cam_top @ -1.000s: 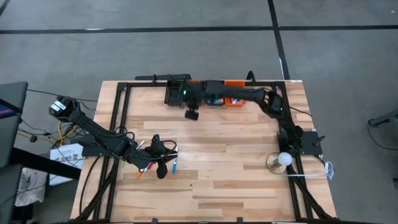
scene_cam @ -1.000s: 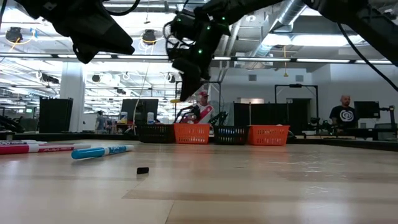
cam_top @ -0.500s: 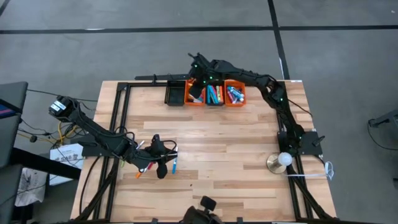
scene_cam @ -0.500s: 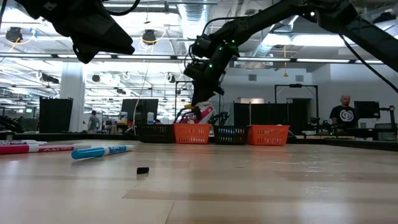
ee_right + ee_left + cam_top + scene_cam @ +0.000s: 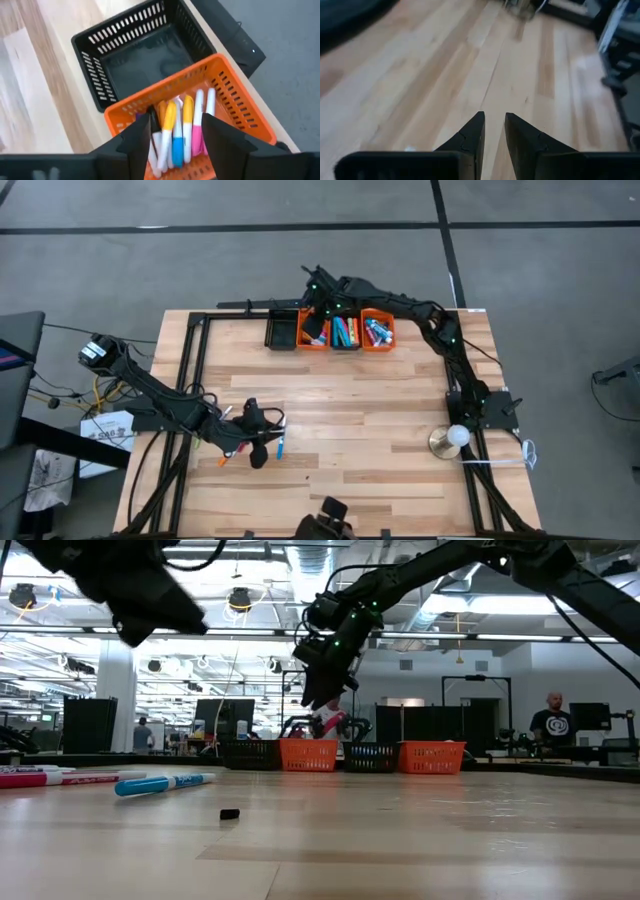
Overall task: Pick & Place Markers
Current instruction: Put the white orange highlighter pen into the left orange bin
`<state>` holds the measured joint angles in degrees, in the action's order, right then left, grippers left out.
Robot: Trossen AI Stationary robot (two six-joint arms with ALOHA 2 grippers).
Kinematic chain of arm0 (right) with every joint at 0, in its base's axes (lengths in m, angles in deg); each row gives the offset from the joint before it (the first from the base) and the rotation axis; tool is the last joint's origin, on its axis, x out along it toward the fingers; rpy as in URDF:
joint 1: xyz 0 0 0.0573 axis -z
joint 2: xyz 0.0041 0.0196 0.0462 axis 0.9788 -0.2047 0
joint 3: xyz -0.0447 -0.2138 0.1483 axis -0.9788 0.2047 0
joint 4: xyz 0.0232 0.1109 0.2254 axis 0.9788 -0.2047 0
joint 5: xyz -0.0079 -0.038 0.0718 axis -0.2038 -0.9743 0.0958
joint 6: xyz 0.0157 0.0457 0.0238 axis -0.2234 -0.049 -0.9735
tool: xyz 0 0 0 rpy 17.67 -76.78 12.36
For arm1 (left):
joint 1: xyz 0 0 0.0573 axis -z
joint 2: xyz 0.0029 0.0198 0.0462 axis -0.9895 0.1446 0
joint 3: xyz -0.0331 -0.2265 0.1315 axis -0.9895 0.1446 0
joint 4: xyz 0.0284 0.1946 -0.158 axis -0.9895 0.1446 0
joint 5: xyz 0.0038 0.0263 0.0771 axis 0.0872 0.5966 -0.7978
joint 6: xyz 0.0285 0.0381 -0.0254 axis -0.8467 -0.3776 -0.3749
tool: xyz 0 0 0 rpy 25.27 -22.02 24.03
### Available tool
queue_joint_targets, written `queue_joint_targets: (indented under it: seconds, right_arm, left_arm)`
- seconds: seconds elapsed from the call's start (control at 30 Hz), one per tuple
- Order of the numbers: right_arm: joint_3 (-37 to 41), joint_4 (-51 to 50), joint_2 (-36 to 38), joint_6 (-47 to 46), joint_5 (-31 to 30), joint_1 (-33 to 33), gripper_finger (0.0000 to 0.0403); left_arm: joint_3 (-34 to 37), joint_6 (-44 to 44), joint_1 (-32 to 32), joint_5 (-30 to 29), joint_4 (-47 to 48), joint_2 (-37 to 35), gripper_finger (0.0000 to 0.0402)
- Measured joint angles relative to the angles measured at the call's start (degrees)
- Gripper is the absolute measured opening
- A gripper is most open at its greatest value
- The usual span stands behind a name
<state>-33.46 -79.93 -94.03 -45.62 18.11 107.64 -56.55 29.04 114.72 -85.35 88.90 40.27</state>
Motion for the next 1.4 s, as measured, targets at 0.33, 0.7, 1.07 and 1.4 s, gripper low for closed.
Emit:
queue_joint_targets:
  seconds: [0.33, 0.7, 1.07, 1.4]
  right_arm:
    - [-0.72, -1.69, 1.72, -0.46, -0.1, -1.73, 0.0166]
    - [8.36, 6.48, 15.5, 0.62, -0.19, -6.61, 0.0166]
    - [33.28, 21.66, 33.75, 1.05, -0.07, -16.12, 0.0163]
    - [43.14, 28.88, 39.49, 1.05, -0.07, -24.83, 0.016]
  left_arm:
    - [0.0, 20.89, 0.55, 1.33, 20.94, 0.0, 0.0072]
    - [0.0, 34.2, 3.06, 5.42, 32.15, -0.02, 0.0072]
    - [0.0, 46.33, 6.06, 22.18, 39.72, -0.02, 0.0072]
    - [0.0, 54.28, 11.17, 27.71, 40.62, -0.02, 0.0072]
